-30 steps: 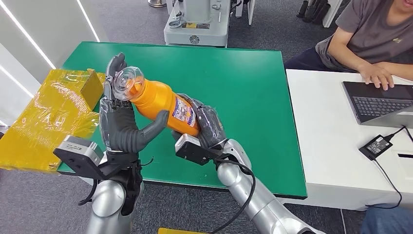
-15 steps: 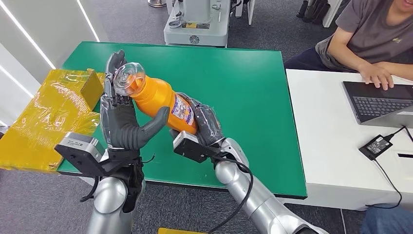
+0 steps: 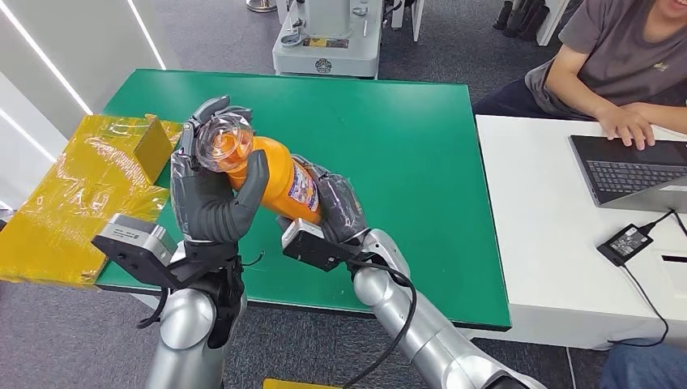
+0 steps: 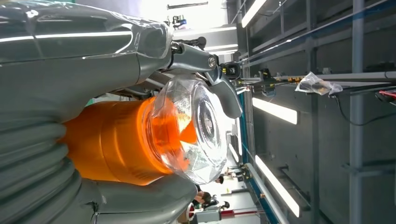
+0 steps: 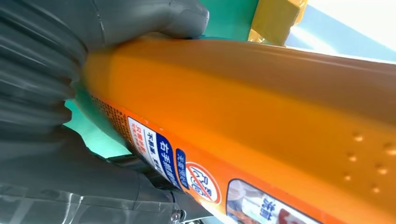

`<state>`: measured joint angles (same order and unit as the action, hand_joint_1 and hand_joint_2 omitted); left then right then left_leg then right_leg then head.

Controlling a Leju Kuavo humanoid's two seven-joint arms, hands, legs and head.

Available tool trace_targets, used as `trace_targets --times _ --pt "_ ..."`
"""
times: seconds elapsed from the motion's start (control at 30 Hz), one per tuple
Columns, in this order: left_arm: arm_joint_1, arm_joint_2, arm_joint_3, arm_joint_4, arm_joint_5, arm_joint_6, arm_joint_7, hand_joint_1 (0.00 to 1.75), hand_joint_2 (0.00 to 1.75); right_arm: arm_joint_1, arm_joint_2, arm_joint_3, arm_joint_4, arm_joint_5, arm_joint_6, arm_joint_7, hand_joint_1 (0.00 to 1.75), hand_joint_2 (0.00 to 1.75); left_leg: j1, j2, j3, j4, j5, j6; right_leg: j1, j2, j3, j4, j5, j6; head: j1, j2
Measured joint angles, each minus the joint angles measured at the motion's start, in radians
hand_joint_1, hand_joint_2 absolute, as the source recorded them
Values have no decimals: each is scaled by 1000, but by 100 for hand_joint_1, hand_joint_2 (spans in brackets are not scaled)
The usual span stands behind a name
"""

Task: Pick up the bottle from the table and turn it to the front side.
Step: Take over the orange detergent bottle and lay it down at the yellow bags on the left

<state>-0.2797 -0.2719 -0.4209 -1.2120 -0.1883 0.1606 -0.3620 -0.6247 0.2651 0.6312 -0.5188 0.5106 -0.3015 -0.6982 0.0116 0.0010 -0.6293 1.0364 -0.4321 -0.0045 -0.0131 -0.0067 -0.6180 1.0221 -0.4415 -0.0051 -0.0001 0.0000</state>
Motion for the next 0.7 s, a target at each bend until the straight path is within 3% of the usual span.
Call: trace_targets --times 0.43,0.47,0.53,0.6,0.67,0.7 --pt "-15 0 -4 23 10 -10 -2 175 175 4 0 0 7 4 -12 4 174 175 0 0 0 0 0 0 0 0 0 0 0 0 0 0" --pt "-16 0 -4 26 12 -10 -3 175 175 4 0 0 8 4 -13 4 164 175 0 0 0 0 0 0 0 0 0 0 0 0 0 0" --pt "-18 0 -4 31 16 -11 -5 175 175 4 0 0 8 4 -13 4 115 175 0 0 0 0 0 0 0 0 0 0 0 0 0 0" --pt "-18 0 -4 35 19 -11 -7 175 175 4 0 0 9 4 -14 6 38 175 0 0 0 0 0 0 0 0 0 0 0 0 0 0" --pt "-19 1 -6 39 23 -11 -8 175 175 4 0 0 10 4 -18 11 0 175 0 0 0 0 0 0 0 0 0 0 0 0 0 0" --pt "-19 1 -7 41 24 -11 -9 175 175 4 0 0 10 5 -21 13 0 175 0 0 0 0 0 0 0 0 0 0 0 0 0 0"
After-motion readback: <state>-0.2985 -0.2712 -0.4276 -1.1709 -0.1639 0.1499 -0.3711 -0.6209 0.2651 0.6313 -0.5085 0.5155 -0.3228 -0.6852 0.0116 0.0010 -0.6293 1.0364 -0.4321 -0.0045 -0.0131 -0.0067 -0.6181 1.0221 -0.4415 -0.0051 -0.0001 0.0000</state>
